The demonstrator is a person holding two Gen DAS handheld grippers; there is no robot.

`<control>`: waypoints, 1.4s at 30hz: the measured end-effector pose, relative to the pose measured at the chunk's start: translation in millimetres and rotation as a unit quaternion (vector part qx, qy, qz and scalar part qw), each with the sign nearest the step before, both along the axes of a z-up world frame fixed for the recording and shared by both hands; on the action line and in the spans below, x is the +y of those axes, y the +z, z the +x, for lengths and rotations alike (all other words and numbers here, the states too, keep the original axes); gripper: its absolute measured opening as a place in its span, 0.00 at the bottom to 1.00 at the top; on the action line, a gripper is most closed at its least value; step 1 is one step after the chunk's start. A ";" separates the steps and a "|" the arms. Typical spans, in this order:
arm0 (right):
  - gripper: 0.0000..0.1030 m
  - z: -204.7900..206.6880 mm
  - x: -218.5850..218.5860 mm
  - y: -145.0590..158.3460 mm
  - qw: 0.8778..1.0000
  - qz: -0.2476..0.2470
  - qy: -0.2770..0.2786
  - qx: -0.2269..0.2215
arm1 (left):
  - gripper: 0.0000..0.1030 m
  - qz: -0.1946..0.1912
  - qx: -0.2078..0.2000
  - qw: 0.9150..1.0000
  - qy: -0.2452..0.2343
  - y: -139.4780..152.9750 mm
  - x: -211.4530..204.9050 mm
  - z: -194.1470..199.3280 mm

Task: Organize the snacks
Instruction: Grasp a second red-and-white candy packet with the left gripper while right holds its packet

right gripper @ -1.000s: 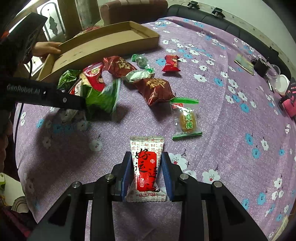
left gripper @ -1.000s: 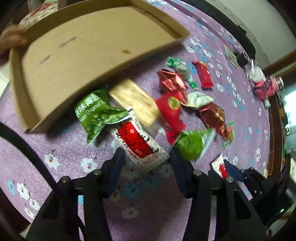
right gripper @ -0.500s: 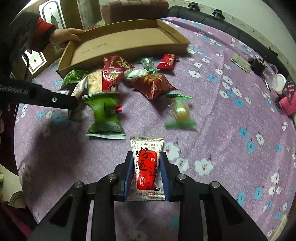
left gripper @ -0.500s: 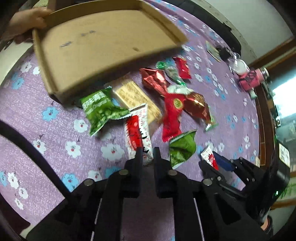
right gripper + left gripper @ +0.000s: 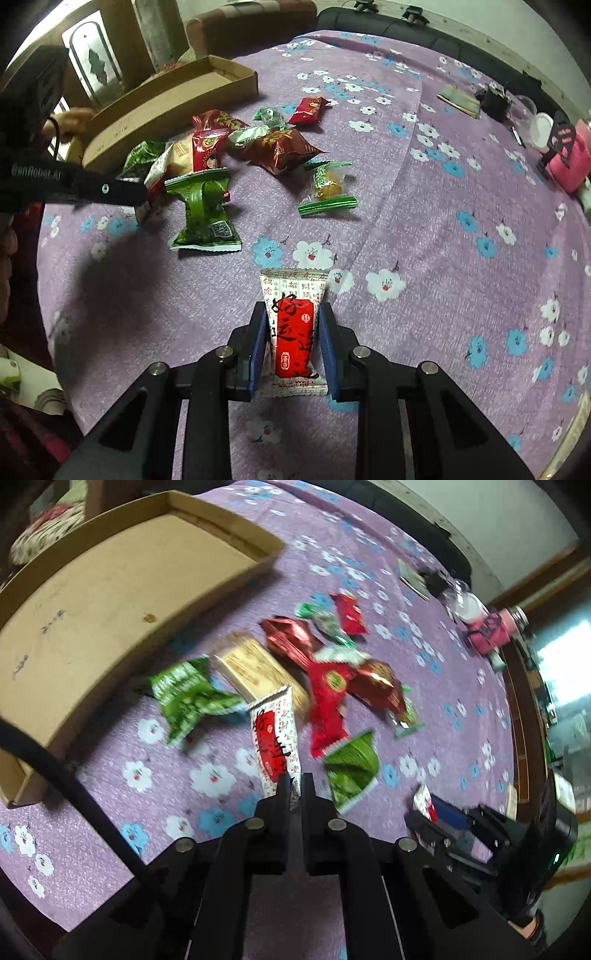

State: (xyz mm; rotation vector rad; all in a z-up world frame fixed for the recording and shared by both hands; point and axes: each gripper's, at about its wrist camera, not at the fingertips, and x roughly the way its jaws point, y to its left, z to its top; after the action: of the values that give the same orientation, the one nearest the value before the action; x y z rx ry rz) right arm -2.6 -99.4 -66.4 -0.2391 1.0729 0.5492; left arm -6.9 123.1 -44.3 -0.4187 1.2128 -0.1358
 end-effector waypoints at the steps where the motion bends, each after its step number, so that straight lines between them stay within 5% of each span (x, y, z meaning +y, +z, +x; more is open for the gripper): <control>1: 0.25 -3.2 -0.6 1.4 1.000 0.001 -0.001 -0.001 | 0.05 0.004 -0.002 1.000 -0.002 0.3 -1.3 -2.6; 12: 0.23 -5.9 -7.3 6.4 1.000 0.010 -0.011 0.005 | 0.05 0.026 -0.018 0.999 -0.031 -0.5 -3.8 -21.7; 22: 0.24 8.4 11.4 -3.4 0.999 -0.033 0.010 0.000 | 0.08 0.009 0.033 0.999 0.000 -21.1 12.4 8.0; 25: 0.24 10.9 10.6 -3.3 0.999 -0.030 0.012 0.009 | 0.15 0.034 0.027 0.999 -0.027 -17.6 5.8 12.4; 29: 0.26 10.0 11.4 -2.9 0.999 -0.035 0.015 0.010 | 0.47 0.062 0.007 0.996 -0.062 -9.0 -1.8 18.2; 32: 0.26 10.9 11.8 -2.9 0.999 -0.034 0.010 0.009 | 0.53 0.082 -0.017 0.994 -0.075 -0.7 -4.9 24.7; 39: 0.25 8.6 12.3 -3.2 0.999 -0.040 0.014 0.000 | 0.40 0.078 0.027 0.992 -0.092 -16.0 -3.8 40.1; 42: 0.23 7.1 10.9 -3.3 0.999 -0.037 0.006 -0.006 | 0.22 0.085 0.019 0.992 -0.087 -17.1 -1.5 39.1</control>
State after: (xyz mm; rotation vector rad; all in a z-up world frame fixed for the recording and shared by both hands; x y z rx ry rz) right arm 4.5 -88.5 -69.7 -0.3132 1.0813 0.5185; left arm 32.1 121.6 -61.4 -0.1665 1.2878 -0.1728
